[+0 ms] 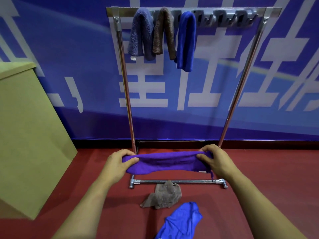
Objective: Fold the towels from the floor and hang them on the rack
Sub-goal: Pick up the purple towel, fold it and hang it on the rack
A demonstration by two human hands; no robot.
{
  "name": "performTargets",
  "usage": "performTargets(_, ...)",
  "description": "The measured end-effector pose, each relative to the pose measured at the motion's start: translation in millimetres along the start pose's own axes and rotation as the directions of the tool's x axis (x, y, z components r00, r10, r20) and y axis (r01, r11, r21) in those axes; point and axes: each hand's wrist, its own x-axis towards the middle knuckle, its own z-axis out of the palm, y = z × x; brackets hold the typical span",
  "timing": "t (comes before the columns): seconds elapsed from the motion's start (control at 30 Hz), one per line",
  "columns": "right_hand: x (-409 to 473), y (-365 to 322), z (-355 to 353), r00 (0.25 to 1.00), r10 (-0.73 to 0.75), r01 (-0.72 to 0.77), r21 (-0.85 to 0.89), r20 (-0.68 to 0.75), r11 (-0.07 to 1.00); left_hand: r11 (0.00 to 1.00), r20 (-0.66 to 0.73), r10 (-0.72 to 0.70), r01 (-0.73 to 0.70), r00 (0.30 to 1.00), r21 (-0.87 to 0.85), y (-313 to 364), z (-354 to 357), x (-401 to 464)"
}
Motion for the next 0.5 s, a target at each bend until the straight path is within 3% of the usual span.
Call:
performTargets(0.13, -1, 2, 1, 0.999, 0.021, -0.018, 0.061, -0.05, 0.998, 0.996, -0.037, -0.054, 0.051, 0.998, -0.069, -1, 0, -1)
performTargets(0.37, -5, -19, -3, 0.986, 0.117, -0.066, 0.368, -0.117, 0.927, 0.927, -0.17, -0.158, 0.087, 0.973, -0.364, 21, 0, -3)
performTargets(0.5, -6, -22, -3, 0.962, 0.199, -0.081, 0.499, -0.188, 0.863, 0.914, -0.23, -0.161, 0.057, 0.96, -0.403, 25, -1, -3)
